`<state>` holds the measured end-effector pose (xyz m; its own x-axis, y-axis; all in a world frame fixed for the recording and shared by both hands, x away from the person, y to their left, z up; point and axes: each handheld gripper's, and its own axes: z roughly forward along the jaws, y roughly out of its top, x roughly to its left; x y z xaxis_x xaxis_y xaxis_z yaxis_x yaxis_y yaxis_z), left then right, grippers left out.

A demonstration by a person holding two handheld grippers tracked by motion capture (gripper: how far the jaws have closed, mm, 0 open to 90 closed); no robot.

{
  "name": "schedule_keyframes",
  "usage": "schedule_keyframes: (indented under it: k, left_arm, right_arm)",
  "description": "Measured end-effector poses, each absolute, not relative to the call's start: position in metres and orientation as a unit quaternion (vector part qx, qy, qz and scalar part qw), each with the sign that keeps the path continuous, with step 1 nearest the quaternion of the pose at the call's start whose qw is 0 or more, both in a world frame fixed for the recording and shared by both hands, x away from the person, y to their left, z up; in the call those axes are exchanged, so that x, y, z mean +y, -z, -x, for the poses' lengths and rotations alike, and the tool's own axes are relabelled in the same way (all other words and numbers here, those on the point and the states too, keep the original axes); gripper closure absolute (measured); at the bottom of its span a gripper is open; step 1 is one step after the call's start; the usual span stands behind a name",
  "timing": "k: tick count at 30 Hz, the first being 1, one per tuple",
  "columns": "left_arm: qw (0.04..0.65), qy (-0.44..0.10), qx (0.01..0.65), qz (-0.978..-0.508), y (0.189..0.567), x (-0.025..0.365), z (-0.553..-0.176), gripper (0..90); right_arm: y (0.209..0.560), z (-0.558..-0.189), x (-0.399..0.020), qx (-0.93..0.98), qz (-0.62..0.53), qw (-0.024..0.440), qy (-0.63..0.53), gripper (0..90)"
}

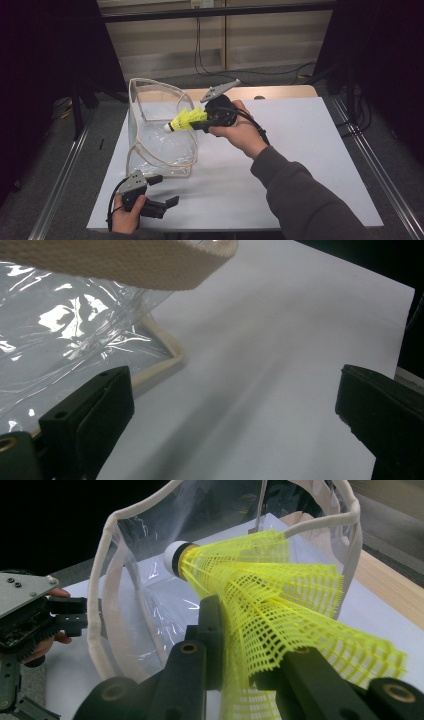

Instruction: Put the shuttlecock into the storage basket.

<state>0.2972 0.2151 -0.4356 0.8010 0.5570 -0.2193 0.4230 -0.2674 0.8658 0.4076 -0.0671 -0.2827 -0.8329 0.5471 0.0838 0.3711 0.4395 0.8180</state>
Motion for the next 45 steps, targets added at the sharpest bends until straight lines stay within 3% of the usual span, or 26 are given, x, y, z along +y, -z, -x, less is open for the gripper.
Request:
schedule_keyframes:
  k: [19,45]
  left_arm:
    - [0.524,-0.060,0.305,-0.793,0.435,0.211,-0.302,2.3]
    - [0.525,-0.057,0.307,-0.792,0.439,0.213,-0.304,2.3]
  right_arm:
    - [0.279,-0.411,-0.059,0.843,-0.274,0.100,-0.452,79.3]
    - [0.286,-0.408,-0.019,0.862,-0.249,0.094,-0.432,79.3]
